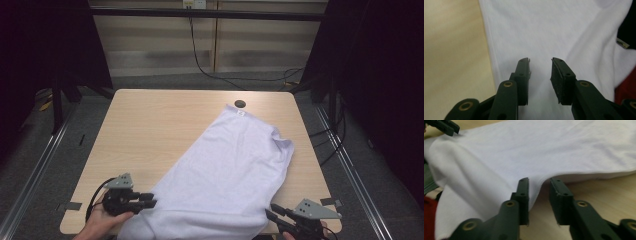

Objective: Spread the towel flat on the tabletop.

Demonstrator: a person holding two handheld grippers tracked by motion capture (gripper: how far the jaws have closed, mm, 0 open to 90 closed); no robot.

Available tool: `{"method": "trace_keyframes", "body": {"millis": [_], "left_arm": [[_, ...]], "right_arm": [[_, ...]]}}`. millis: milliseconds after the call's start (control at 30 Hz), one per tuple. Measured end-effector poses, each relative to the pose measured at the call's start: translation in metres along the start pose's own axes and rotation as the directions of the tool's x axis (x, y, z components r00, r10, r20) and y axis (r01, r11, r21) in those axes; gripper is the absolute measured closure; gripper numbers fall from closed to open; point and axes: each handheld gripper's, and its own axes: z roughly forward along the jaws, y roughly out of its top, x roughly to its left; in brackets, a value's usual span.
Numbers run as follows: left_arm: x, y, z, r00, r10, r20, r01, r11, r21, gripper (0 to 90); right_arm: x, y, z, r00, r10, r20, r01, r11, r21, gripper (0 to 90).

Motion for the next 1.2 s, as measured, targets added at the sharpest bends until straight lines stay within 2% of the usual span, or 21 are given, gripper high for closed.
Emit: {"method": "trace_keyframes", "body": {"millis": [33, 100, 167, 200, 233, 267, 300, 333, 433, 467, 533, 633, 667, 700, 733, 800, 900, 1033, 1067, 1100, 1200], "left_arm": [[0.004, 0.011, 0.008, 1.0000, 0.002, 0.002, -0.002, 1.0000, 0.001, 66.7], [0.012, 0.034, 0.023, 0.9995, 0.018, -0.025, -0.019, 0.9998, -0.002, 66.8], [0.019, 0.055, 0.043, 0.9996, 0.021, -0.021, -0.021, 0.9997, 0.010, 66.8], [0.024, 0.070, 0.061, 0.9992, 0.031, -0.024, -0.030, 0.9984, 0.047, 66.7], [0.024, 0.070, 0.061, 0.9992, 0.031, -0.024, -0.030, 0.9984, 0.047, 66.7], [0.026, 0.076, 0.072, 0.9982, 0.050, -0.032, -0.048, 0.9967, 0.066, 66.7], [0.029, 0.082, 0.086, 0.9972, 0.052, -0.054, -0.047, 0.9939, 0.100, 66.5], [0.029, 0.082, 0.088, 0.9957, 0.063, -0.067, -0.056, 0.9930, 0.104, 66.6], [0.029, 0.079, 0.086, 0.9939, 0.078, -0.078, -0.070, 0.9924, 0.101, 69.6], [0.030, 0.070, 0.077, 0.9910, 0.089, -0.100, -0.080, 0.9928, 0.089, 71.4], [0.031, 0.066, 0.073, 0.9920, 0.074, -0.102, -0.066, 0.9947, 0.078, 71.9], [0.029, 0.034, 0.041, 0.9924, 0.032, -0.119, -0.027, 0.9986, 0.045, 72.3], [0.029, 0.034, 0.041, 0.9924, 0.032, -0.119, -0.027, 0.9986, 0.045, 72.3], [0.021, 0.018, 0.025, 0.9933, 0.012, -0.115, -0.008, 0.9991, 0.042, 72.1], [0.021, 0.018, 0.025, 0.9933, 0.012, -0.115, -0.008, 0.9991, 0.042, 72.1], [0.012, 0.001, 0.010, 0.9962, -0.016, -0.086, 0.019, 0.9992, 0.035, 72.0], [-0.011, -0.023, -0.009, 0.9983, -0.029, -0.051, 0.031, 0.9987, 0.041, 72.0], [-0.019, -0.028, -0.012, 0.9985, -0.032, -0.045, 0.034, 0.9990, 0.031, 65.2], [-0.014, -0.019, -0.008, 0.9985, -0.021, -0.051, 0.021, 0.9998, -0.006, 62.9], [-0.014, -0.019, -0.008, 0.9985, -0.021, -0.051, 0.021, 0.9998, -0.006, 62.4], [0.006, 0.007, 0.010, 0.9944, -0.016, -0.105, 0.013, 0.9996, -0.027, 61.1]], "right_arm": [[-0.002, 0.003, 0.001, 0.9999, 0.012, 0.010, -0.012, 0.9999, -0.011, 64.4], [-0.007, 0.010, 0.006, 0.9998, 0.001, 0.022, 0.000, 0.9996, -0.026, 62.6], [-0.011, 0.020, 0.016, 0.9997, -0.015, 0.018, 0.016, 0.9996, -0.024, 62.7], [-0.013, 0.026, 0.027, 0.9997, -0.023, 0.007, 0.023, 0.9996, -0.016, 62.7], [-0.013, 0.026, 0.027, 0.9997, -0.023, 0.007, 0.023, 0.9996, -0.016, 62.7], [-0.014, 0.028, 0.032, 0.9995, -0.030, 0.004, 0.030, 0.9995, -0.008, 62.7], [-0.019, 0.031, 0.048, 0.9995, -0.028, -0.011, 0.029, 0.9993, 0.023, 62.7], [-0.022, 0.031, 0.055, 0.9995, -0.027, -0.014, 0.027, 0.9989, 0.038, 62.7], [-0.027, 0.031, 0.065, 0.9996, -0.026, -0.011, 0.026, 0.9973, 0.068, 62.7], [-0.030, 0.030, 0.071, 0.9997, -0.025, -0.008, 0.025, 0.9959, 0.087, 62.1], [-0.031, 0.030, 0.073, 0.9996, -0.028, -0.005, 0.028, 0.9952, 0.094, 61.9], [-0.033, 0.027, 0.079, 0.9994, -0.035, 0.002, 0.035, 0.9922, 0.119, 60.0], [-0.033, 0.027, 0.079, 0.9994, -0.035, 0.002, 0.035, 0.9922, 0.119, 60.0], [-0.032, 0.027, 0.083, 0.9991, -0.043, -0.001, 0.042, 0.9896, 0.138, 58.8], [-0.032, 0.027, 0.083, 0.9991, -0.043, -0.001, 0.042, 0.9896, 0.138, 58.8], [-0.031, 0.028, 0.089, 0.9988, -0.050, -0.006, 0.050, 0.9865, 0.156, 58.2], [-0.028, 0.032, 0.101, 0.9967, -0.078, -0.022, 0.080, 0.9823, 0.169, 56.7], [-0.025, 0.034, 0.109, 0.9954, -0.089, -0.035, 0.094, 0.9786, 0.183, 55.3], [-0.024, 0.034, 0.112, 0.9949, -0.094, -0.036, 0.099, 0.9778, 0.185, 54.6], [-0.024, 0.034, 0.112, 0.9949, -0.094, -0.036, 0.099, 0.9778, 0.185, 54.6], [-0.025, 0.033, 0.113, 0.9951, -0.091, -0.039, 0.097, 0.9797, 0.175, 54.6]]}}
